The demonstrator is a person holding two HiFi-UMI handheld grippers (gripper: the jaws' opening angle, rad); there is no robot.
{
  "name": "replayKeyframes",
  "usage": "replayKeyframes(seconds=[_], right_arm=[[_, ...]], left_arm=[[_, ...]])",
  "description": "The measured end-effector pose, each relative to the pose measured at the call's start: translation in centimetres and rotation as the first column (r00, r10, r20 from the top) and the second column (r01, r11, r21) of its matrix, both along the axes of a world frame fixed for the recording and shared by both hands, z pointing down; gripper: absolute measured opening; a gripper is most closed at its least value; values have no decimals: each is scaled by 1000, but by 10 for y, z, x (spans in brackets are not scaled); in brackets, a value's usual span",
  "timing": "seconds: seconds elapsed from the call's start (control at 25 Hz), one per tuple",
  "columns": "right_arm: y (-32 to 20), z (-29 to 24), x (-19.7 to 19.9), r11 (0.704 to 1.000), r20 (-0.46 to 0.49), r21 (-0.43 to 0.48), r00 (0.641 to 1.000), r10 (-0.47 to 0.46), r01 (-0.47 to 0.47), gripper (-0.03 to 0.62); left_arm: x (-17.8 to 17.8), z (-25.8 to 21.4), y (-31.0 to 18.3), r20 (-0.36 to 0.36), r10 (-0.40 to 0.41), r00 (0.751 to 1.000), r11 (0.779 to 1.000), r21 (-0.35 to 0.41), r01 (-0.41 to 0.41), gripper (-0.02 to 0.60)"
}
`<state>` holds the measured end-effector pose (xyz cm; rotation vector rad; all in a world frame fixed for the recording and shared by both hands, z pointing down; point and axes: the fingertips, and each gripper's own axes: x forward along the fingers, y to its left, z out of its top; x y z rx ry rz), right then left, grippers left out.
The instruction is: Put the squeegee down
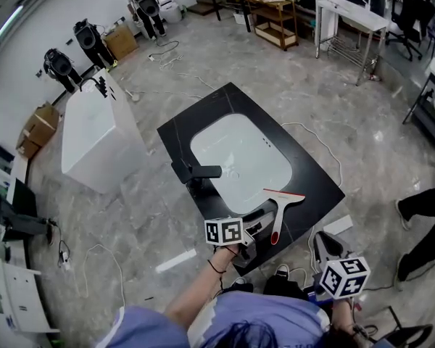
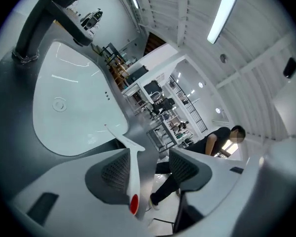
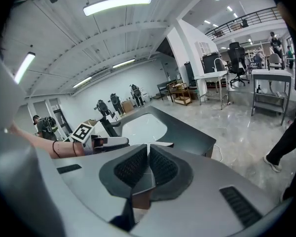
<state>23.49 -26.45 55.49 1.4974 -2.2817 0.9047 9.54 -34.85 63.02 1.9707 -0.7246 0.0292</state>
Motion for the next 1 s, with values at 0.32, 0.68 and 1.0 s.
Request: replayKeyframes(seconds=[0.32, 0.68, 1.0], right_arm=[[11, -3, -34, 1000, -19, 11, 1000, 0, 0, 31], [34, -6, -103, 1000, -38, 19, 999, -5, 5, 31], [78, 3, -178, 999, -36, 18, 999, 30, -29, 31]], left_arm=[[-57, -46, 60, -58, 30, 998, 993, 117, -23, 230], [-143, -75, 106, -73, -52, 996, 976, 206, 66, 187], [-187, -84, 131, -75, 18, 997, 964, 266, 3, 173]])
